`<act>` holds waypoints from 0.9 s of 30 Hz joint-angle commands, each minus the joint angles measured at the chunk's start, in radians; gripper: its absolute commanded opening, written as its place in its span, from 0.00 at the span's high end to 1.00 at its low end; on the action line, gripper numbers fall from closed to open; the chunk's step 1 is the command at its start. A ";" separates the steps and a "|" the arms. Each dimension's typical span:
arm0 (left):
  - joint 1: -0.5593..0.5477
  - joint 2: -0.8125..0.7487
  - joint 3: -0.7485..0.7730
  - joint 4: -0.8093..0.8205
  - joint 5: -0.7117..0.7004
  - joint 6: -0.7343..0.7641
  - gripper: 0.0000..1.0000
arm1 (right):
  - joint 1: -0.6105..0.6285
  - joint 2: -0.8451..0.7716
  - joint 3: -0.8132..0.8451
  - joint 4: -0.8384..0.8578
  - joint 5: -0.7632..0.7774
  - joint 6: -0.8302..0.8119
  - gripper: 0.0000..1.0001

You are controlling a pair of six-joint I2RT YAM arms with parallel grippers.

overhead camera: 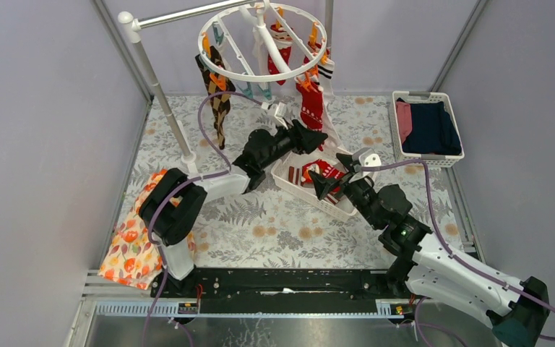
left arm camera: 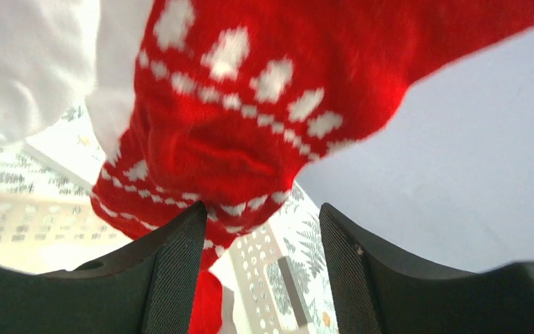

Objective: Clip the socks to the hanger
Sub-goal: Clamp the sock onto the hanger, then pick up the sock from the bin.

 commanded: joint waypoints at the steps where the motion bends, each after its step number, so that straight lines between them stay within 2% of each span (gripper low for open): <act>1: -0.005 -0.091 -0.128 0.111 -0.002 -0.023 0.33 | -0.016 -0.011 0.007 0.013 0.002 0.025 0.00; 9: -0.020 -0.263 -0.357 0.216 0.003 -0.026 0.25 | -0.023 0.011 0.006 0.014 -0.016 0.025 0.00; 16: -0.031 -0.403 -0.497 0.216 0.016 0.075 0.25 | -0.035 0.018 0.000 0.010 -0.029 0.065 0.00; 27: -0.032 -0.751 -0.693 -0.036 -0.073 0.313 0.21 | -0.090 0.034 0.018 -0.012 -0.063 0.118 0.00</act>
